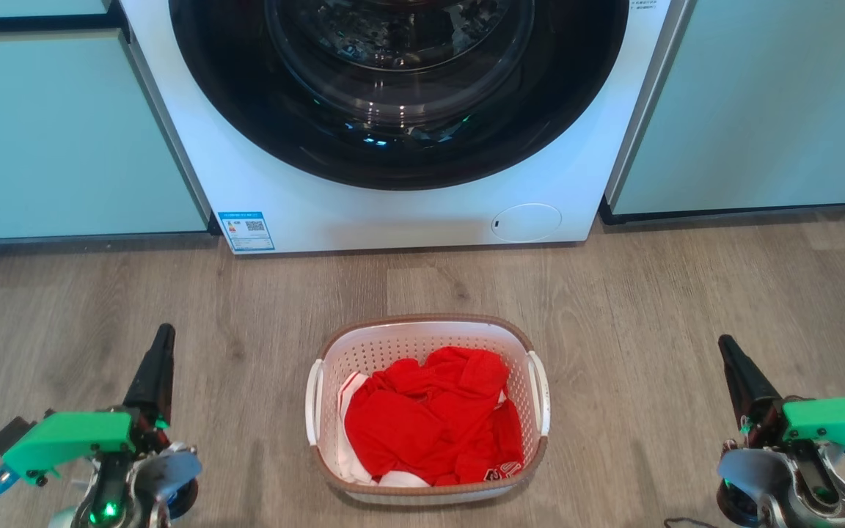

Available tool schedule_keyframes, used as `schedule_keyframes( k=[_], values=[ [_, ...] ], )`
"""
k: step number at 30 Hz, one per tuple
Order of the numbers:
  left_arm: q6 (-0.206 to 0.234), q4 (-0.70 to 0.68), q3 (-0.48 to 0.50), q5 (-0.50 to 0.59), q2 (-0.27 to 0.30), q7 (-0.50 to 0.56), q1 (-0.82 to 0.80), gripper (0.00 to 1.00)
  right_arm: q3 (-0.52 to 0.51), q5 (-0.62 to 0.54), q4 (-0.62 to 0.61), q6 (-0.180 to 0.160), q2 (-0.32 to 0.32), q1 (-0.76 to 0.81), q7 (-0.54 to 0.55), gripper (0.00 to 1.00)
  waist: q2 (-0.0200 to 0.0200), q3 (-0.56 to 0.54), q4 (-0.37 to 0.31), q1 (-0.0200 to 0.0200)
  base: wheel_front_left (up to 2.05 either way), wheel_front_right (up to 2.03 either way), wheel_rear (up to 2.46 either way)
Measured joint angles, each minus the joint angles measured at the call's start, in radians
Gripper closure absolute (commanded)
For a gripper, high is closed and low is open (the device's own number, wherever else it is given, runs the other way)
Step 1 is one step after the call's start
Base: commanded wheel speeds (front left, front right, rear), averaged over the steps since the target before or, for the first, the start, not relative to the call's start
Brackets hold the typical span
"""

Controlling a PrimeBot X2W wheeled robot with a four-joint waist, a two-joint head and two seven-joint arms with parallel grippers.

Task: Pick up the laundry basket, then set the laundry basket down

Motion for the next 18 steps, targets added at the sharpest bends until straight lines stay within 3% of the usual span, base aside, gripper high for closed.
schedule_keyframes(
  k=[14,15,18],
  values=[
    [0.0,0.0,0.0,0.0,0.0,0.0,0.0,1.0,0.0,0.0,0.0,0.0,0.0,0.0,0.0,1.0,0.0,0.0,0.0,0.0,0.0,0.0,0.0],
    [0.0,0.0,0.0,0.0,0.0,0.0,0.0,0.0,0.0,0.0,0.0,0.0,0.0,0.0,0.0,0.0,0.0,0.0,0.0,0.0,0.0,0.0,0.0],
    [0.001,0.041,-0.004,0.0,-0.001,0.0,0.018,0.0,0.004,0.0,0.042,0.0,0.006,0.017,-0.002,0.0,0.0,0.0,0.0,0.0,0.0,0.0,0.0]
  ],
)
